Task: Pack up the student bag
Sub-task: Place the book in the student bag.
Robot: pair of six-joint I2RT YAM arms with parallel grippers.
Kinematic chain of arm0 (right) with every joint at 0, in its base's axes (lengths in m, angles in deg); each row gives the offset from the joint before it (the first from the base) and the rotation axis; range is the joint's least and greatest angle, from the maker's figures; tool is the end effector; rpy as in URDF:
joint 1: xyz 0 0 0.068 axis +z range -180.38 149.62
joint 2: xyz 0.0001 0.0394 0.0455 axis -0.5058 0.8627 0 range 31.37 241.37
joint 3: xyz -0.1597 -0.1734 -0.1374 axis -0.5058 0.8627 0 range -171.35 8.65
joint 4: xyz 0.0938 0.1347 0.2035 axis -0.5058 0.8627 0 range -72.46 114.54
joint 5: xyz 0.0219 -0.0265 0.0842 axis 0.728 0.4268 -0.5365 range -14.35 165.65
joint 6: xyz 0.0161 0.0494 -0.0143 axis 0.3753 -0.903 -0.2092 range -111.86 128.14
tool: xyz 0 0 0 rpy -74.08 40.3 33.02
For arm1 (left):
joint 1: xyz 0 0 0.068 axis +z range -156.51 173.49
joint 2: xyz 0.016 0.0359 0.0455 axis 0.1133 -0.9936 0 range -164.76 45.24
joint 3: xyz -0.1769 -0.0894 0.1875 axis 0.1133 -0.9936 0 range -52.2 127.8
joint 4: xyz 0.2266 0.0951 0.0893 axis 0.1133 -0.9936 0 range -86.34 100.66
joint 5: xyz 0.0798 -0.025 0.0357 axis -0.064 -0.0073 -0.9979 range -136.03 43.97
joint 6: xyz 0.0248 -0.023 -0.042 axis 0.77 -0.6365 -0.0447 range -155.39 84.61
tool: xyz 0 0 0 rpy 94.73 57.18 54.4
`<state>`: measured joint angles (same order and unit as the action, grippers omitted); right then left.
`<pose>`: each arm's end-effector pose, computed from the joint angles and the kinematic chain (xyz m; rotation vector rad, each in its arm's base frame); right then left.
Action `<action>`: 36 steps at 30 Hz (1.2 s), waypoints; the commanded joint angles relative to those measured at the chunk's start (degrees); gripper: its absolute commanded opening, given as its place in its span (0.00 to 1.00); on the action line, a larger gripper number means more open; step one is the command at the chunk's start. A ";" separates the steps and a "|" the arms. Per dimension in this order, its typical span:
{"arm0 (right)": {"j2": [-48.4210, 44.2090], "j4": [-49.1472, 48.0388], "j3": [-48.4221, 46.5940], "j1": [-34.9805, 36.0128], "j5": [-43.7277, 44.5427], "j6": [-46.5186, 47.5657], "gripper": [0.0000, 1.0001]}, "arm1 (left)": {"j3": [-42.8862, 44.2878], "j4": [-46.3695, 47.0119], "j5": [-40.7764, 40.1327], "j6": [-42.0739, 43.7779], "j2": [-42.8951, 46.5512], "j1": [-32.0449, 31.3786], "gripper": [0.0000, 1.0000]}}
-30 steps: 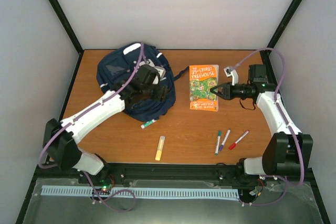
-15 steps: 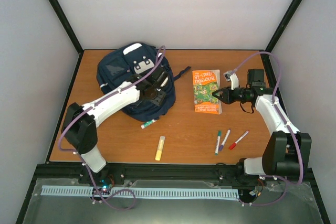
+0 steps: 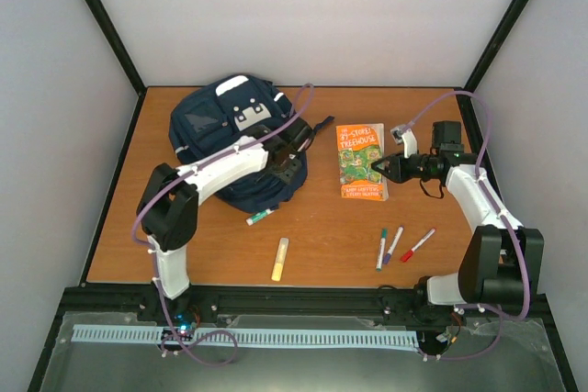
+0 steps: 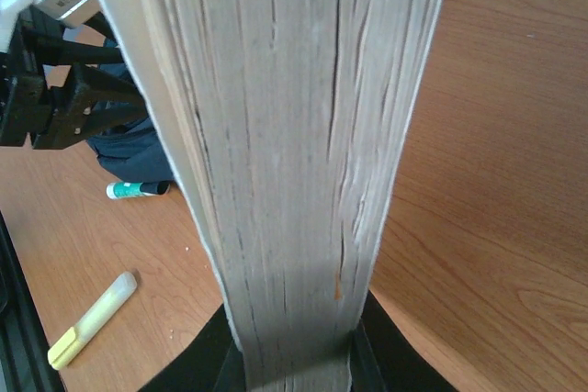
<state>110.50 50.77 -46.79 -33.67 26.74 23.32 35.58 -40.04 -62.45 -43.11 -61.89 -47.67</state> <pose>0.2730 0.0111 0.2478 -0.5459 2.2498 0.9204 0.2970 -0.2464 0.2396 0.7123 2.6094 0.1585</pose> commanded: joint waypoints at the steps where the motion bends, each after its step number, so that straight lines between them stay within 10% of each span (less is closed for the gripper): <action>1: -0.05 -2.05 -0.63 -0.40 -3.61 1.32 0.03 | 4.00 -1.94 -4.24 -0.10 -2.91 -0.98 0.59; 21: 0.93 -1.40 -0.98 -0.56 -4.00 1.69 0.03 | 6.59 -2.09 -7.35 1.22 -6.51 -5.22 0.37; 36: 0.92 -1.11 -0.93 -0.67 -4.19 1.60 0.03 | 7.51 -2.59 -13.49 -0.24 -9.42 -5.16 0.47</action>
<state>111.51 51.23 -46.79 -33.94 25.69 23.80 41.92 -42.42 -73.27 -43.13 -70.96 -53.01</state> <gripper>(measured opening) 0.178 0.428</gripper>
